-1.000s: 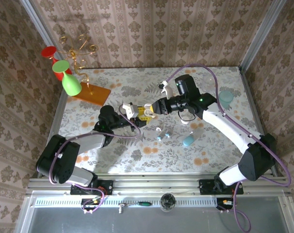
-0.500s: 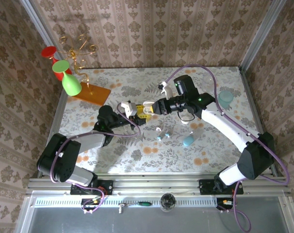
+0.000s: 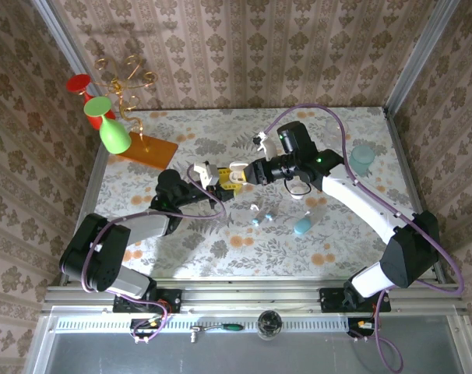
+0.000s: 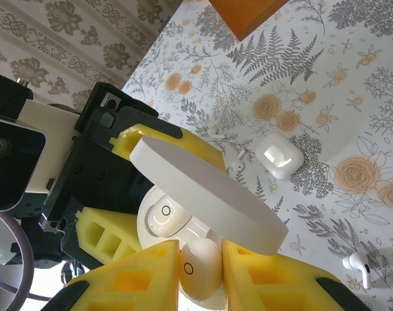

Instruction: Insert wireless bluetooth earbuds into charging case

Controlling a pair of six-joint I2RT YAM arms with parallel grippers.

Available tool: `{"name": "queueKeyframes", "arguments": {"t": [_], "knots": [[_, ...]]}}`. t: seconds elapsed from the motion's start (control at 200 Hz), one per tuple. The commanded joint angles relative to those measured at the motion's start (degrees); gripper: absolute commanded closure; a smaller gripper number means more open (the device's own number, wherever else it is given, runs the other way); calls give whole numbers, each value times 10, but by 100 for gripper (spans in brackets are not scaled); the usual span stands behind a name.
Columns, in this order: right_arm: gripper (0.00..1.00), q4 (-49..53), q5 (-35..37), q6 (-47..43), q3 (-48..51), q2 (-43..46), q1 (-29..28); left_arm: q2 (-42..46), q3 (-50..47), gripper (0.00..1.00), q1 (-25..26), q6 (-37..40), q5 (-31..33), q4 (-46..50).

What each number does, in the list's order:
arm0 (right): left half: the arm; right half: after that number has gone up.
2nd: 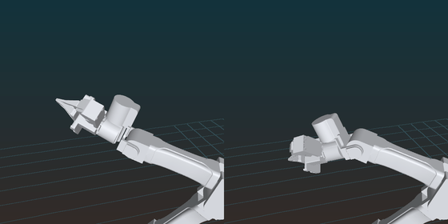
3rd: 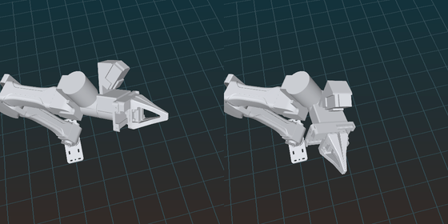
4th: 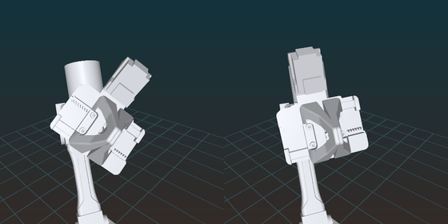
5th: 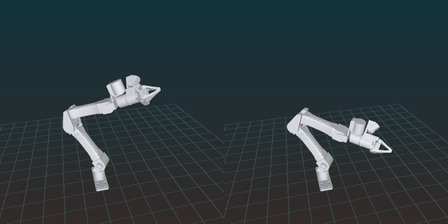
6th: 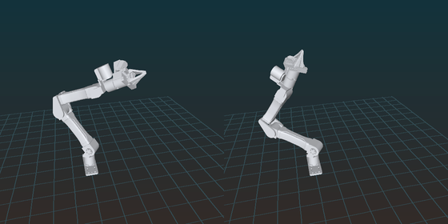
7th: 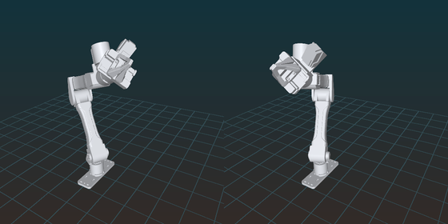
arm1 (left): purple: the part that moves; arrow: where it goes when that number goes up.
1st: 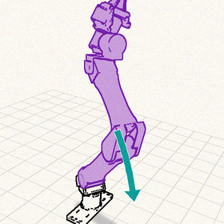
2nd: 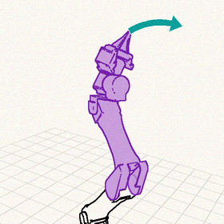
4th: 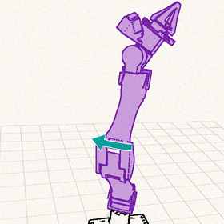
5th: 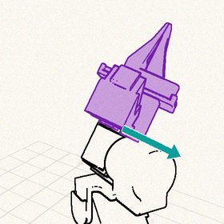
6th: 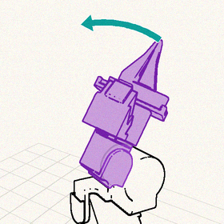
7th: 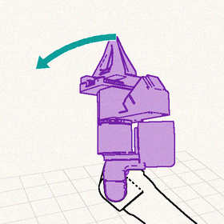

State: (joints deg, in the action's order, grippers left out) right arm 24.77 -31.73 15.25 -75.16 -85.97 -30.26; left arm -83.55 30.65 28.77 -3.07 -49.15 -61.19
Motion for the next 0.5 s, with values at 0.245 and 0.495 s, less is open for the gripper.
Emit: {"name": "queueKeyframes", "arguments": {"t": [0.245,0.495], "knots": [[55,-2,37,4,8,27,3,2,0,68,-7,-14,-16,-57],[32,-27,25,0,11,58,11,-4,-4,68,-10,-12,-15,-68]]}}
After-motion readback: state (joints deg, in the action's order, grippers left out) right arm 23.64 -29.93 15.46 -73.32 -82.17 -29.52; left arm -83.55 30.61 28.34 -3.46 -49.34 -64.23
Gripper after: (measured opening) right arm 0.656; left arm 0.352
